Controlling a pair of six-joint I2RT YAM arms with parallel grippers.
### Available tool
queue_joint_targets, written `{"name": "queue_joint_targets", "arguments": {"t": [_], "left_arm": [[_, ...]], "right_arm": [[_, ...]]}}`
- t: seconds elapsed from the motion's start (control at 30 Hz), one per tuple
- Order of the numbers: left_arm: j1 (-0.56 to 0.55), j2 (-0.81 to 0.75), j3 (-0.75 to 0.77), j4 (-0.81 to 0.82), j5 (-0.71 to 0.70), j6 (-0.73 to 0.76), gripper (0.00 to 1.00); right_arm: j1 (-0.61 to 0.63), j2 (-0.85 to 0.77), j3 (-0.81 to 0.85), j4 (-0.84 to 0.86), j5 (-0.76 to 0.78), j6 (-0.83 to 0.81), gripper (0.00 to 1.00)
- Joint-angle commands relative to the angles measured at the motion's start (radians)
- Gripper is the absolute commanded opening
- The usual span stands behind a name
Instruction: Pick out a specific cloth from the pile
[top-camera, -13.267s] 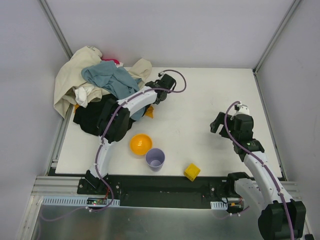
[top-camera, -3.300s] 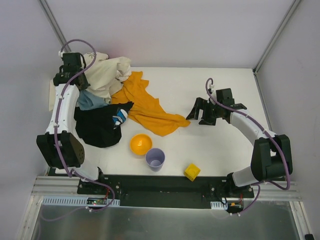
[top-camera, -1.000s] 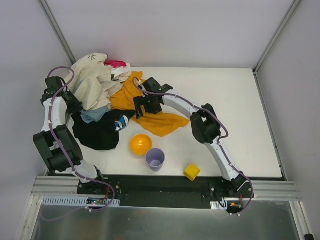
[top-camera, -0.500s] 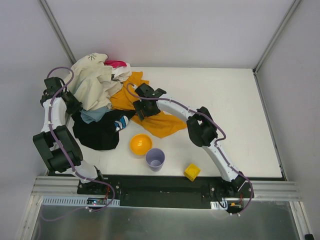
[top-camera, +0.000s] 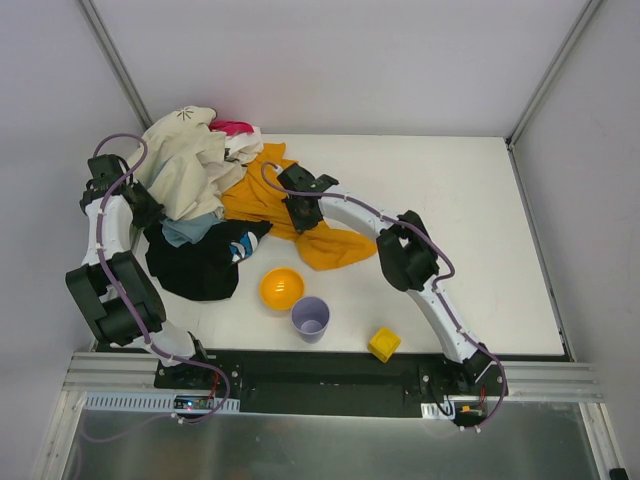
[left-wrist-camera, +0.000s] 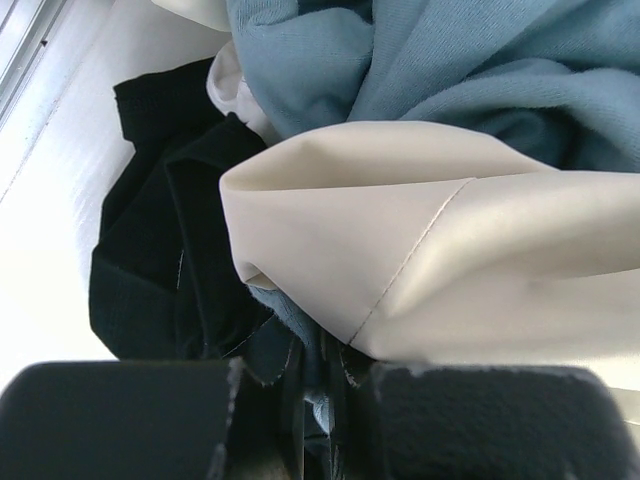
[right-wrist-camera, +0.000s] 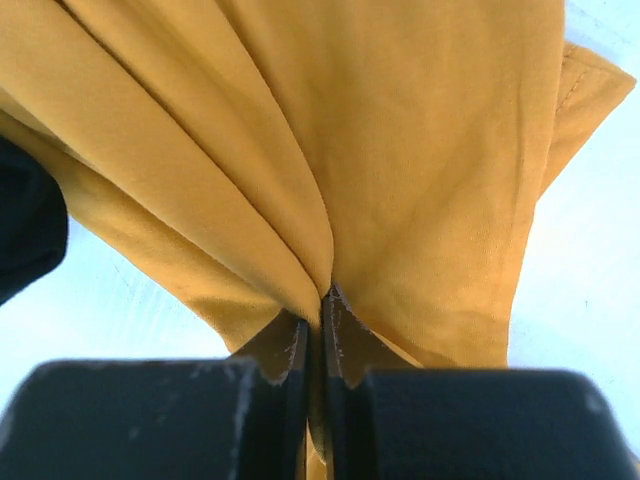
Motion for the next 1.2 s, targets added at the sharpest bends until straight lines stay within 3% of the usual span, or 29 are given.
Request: {"name": "queue_joint_targets", "arguments": {"t": [0.0,0.47,1.17], "left_arm": [[0.009,-0.040,-0.014,-0.021,0.036,0.000,0.00],[0.017,-0.040,-0.015,-0.015,0.054,-0.003,0.00],[0.021,-0.043,-0.018,-0.013,0.062,-0.002,0.00]], "right_arm": [[-0.013,-0.050,-0.011,-0.072,-0.032,-0.014,0.00],[-0.021,-0.245,-0.009,0.008,-0.133,-0.008,0.00],[-0.068,-0.580,0.009,0.110,-0.102,-0.014,0.00]]}}
